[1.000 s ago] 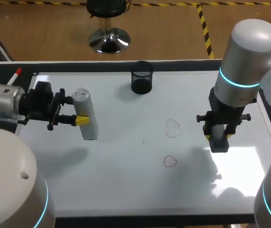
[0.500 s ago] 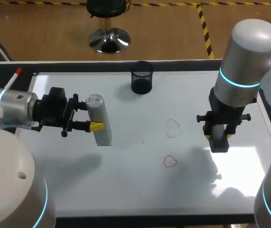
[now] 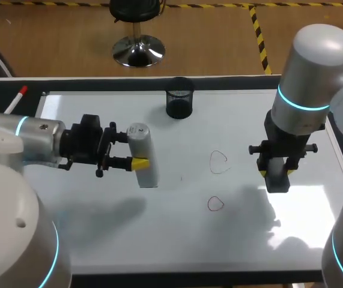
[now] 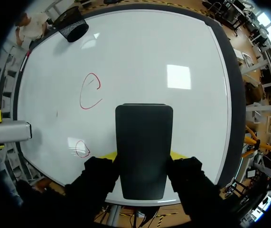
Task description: Pick up the inspection probe, press it on each red-marked spot on the whiteboard one by one, put down the probe, pick up the eraser, and wipe off all the red marks.
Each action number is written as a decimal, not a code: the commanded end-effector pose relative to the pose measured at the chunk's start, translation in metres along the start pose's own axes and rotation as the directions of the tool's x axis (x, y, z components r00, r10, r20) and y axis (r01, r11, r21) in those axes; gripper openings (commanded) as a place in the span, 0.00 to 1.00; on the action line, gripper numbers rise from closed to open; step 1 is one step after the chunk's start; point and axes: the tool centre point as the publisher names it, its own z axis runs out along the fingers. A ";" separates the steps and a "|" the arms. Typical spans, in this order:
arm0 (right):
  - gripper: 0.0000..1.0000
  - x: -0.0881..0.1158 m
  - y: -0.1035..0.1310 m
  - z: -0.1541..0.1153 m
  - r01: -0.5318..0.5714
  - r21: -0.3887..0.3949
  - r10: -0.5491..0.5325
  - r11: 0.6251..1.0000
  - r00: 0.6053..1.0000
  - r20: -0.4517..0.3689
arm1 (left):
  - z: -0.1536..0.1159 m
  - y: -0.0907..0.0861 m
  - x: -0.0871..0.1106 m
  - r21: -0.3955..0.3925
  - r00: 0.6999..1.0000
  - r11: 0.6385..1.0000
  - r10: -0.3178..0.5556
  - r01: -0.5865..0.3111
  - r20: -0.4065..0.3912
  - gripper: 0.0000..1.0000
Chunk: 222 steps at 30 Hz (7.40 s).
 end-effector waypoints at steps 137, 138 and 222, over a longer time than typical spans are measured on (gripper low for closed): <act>0.00 -0.001 -0.001 0.000 0.001 -0.002 -0.001 1.000 1.000 -0.003 | 0.175 0.048 0.010 -0.044 0.996 0.995 -0.089 0.090 0.021 0.00; 0.00 -0.001 -0.001 0.000 0.001 -0.002 -0.001 1.000 1.000 -0.003 | 0.175 0.048 0.010 -0.044 0.996 0.995 -0.089 0.090 0.021 0.00; 0.00 -0.001 -0.001 0.000 0.001 -0.002 -0.001 1.000 1.000 -0.003 | 0.177 0.057 0.025 -0.028 0.993 0.995 -0.098 0.100 0.070 0.00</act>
